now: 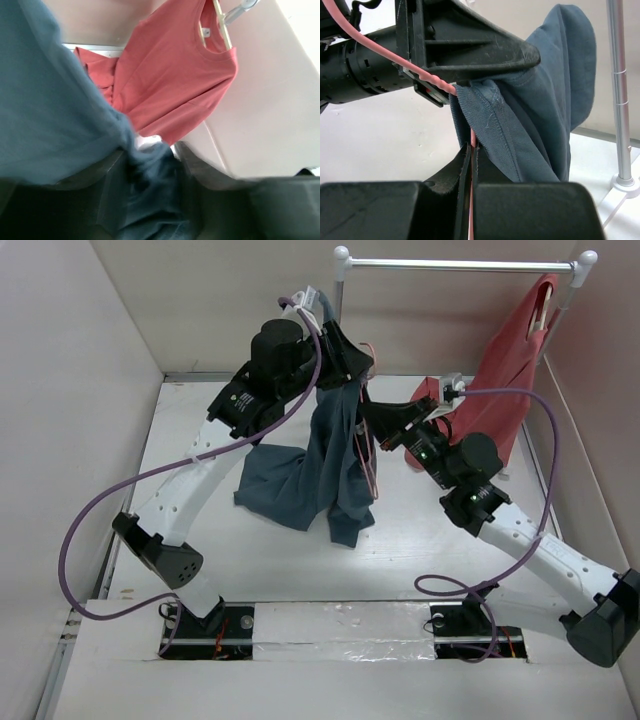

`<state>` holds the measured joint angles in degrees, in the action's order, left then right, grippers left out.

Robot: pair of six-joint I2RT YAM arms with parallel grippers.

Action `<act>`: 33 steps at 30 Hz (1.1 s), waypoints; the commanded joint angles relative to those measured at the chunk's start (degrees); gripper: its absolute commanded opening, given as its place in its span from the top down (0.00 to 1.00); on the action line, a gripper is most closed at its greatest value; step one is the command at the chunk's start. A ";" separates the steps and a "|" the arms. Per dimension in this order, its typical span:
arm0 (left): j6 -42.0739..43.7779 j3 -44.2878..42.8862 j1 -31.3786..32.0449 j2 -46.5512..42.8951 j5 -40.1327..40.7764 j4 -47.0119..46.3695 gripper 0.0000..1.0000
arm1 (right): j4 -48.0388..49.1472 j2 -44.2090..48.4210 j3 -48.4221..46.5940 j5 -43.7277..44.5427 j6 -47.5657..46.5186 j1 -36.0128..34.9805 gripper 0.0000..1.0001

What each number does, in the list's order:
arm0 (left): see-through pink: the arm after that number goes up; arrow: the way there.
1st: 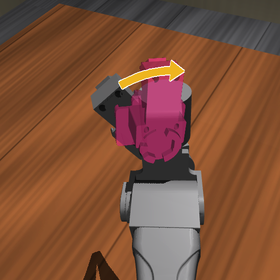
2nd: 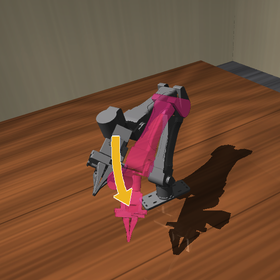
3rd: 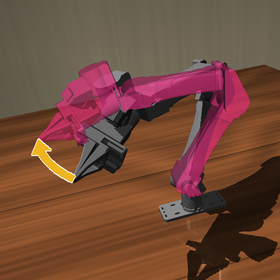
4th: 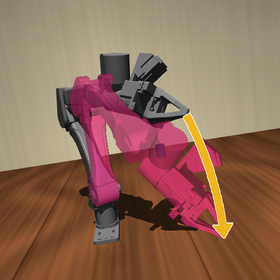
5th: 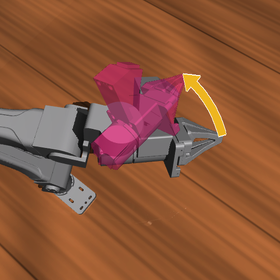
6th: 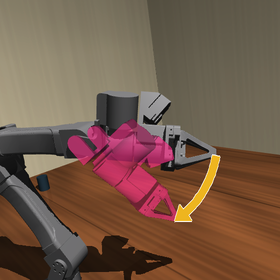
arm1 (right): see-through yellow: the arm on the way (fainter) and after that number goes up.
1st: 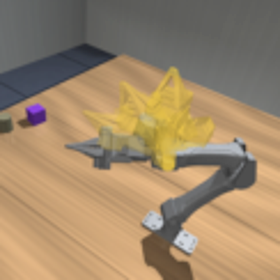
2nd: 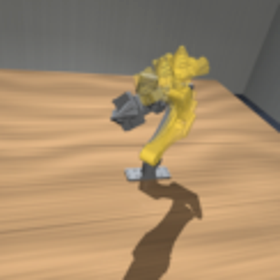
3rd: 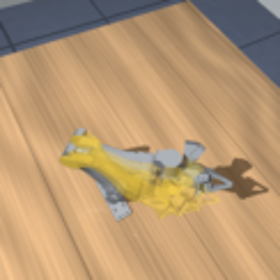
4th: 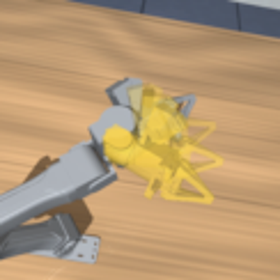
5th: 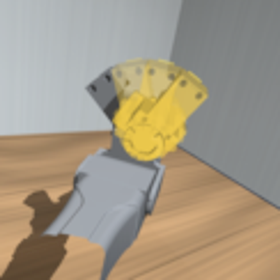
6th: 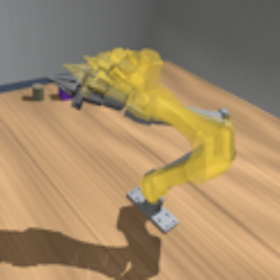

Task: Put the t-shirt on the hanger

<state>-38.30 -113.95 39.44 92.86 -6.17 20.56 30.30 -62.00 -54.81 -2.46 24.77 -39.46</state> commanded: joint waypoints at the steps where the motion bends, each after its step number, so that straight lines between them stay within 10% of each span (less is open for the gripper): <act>1: -0.98 1.18 0.99 -2.07 -0.85 -3.76 0.69 | 4.50 -0.40 -3.99 0.62 -1.66 -0.44 1.00; 6: -2.82 2.85 0.99 -2.24 -2.00 -5.35 1.00 | 4.24 -1.11 -3.21 0.44 -0.43 -0.44 1.00; 16: -5.37 7.69 -0.86 -5.67 0.64 -7.99 1.00 | -2.69 1.62 -1.71 2.11 1.59 -0.44 1.00; 21: -6.96 7.08 -0.86 -6.20 3.10 -7.29 1.00 | -10.17 4.33 -0.57 1.05 2.91 -0.44 0.49; 26: -8.01 6.55 -2.00 -6.11 2.92 -6.67 1.00 | -17.11 11.00 4.44 2.11 4.31 -0.44 0.39; 30: -8.37 6.20 -2.00 -5.67 2.75 -6.67 1.00 | -21.86 13.65 9.09 2.11 4.32 0.09 1.00; 33: -8.80 5.67 -2.00 -5.41 3.01 -6.32 1.00 | -25.20 14.01 12.09 -0.70 2.12 0.09 1.00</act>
<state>-46.17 -106.39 37.43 90.59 -3.70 17.65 10.68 -47.88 -44.84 -1.52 28.45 -39.72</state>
